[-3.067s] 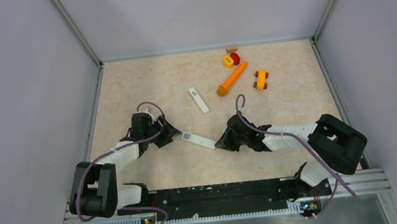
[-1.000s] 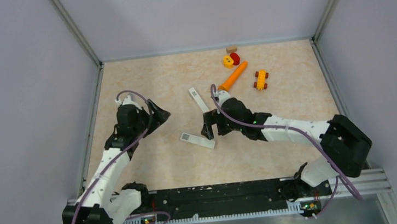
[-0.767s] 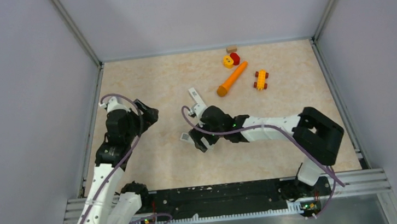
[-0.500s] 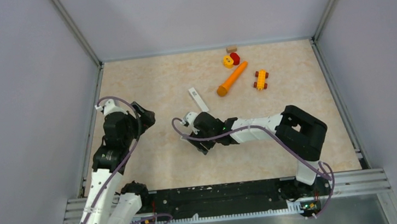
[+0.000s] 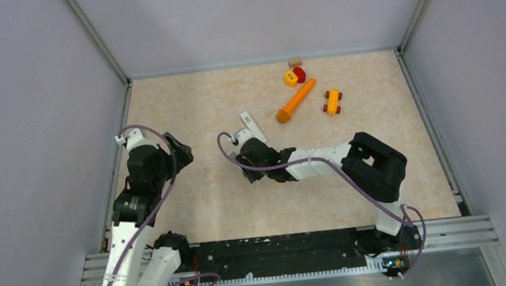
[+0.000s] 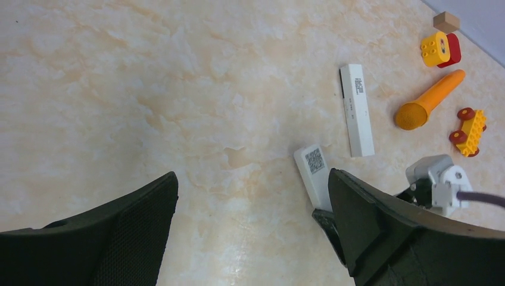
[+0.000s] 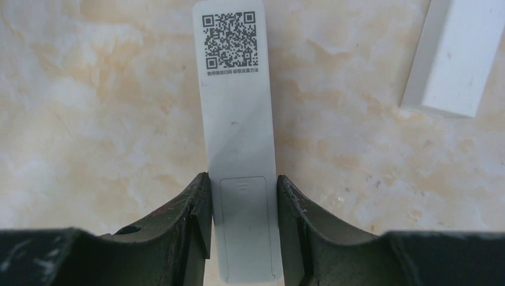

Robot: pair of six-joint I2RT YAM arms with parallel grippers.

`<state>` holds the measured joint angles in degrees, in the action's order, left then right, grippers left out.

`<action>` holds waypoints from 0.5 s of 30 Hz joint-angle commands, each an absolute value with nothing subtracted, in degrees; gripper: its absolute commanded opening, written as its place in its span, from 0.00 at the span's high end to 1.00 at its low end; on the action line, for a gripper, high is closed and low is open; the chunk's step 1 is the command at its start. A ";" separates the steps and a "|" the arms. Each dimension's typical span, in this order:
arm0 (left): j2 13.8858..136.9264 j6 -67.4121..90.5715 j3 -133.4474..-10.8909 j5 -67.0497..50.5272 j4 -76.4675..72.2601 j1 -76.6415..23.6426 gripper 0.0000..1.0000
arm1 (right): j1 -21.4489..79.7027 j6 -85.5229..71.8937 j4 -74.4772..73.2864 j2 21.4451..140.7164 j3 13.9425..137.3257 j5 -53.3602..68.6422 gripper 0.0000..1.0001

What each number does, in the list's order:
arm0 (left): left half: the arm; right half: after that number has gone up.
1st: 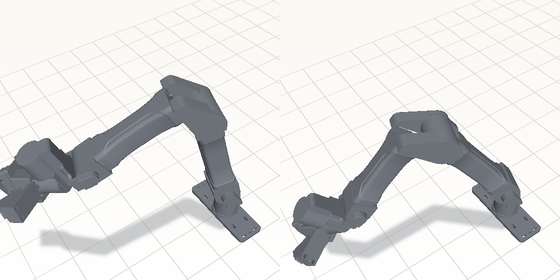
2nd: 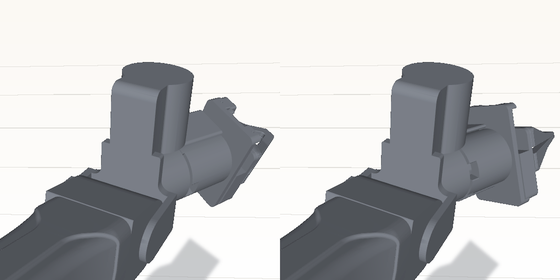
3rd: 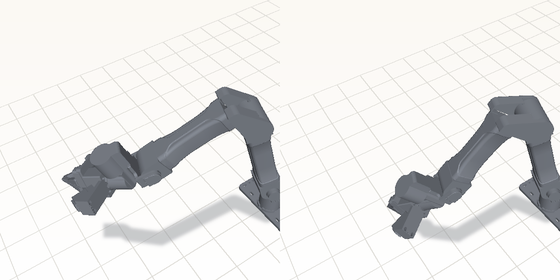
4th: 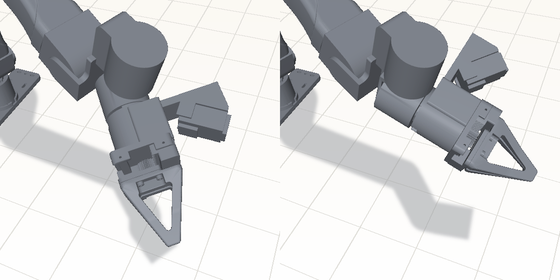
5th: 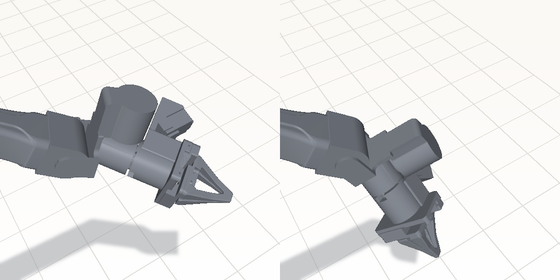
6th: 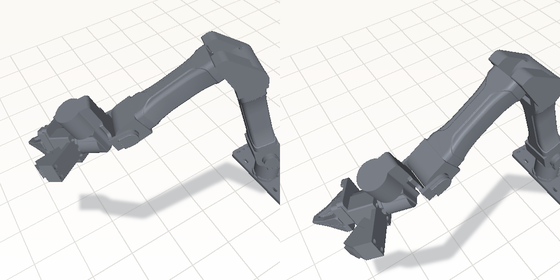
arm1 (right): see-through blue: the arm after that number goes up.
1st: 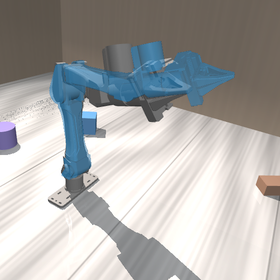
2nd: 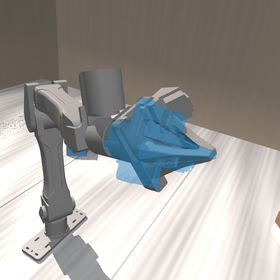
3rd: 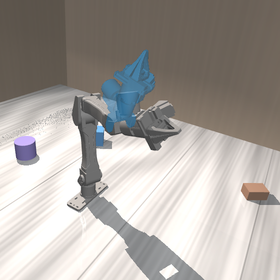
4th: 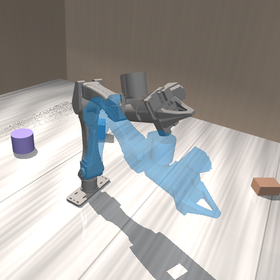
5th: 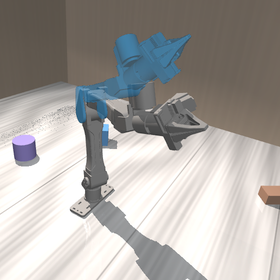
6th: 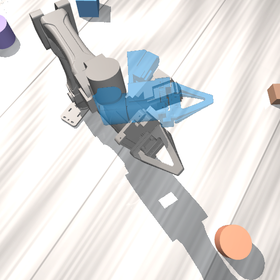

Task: Load the batteries into the remote control
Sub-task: Move the remote control to the center of the board.

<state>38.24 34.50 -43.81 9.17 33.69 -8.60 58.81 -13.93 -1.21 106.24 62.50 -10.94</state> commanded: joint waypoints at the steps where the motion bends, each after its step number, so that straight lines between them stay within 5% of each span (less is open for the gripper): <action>1: 36.88 33.06 -45.69 10.61 35.15 -8.26 0.01 | 58.19 -22.55 5.08 111.11 70.31 -14.72 0.77; 9: 36.26 35.43 -47.10 12.39 38.65 -8.26 0.01 | 56.54 -29.68 2.39 119.86 80.66 -19.59 0.76; 15: 35.69 37.16 -48.21 11.91 41.44 -8.26 0.01 | 55.81 -28.05 0.18 124.12 86.78 -17.52 0.55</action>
<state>36.84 36.07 -45.54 11.62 40.07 -8.60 56.97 -27.51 -0.54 121.91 81.67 -16.84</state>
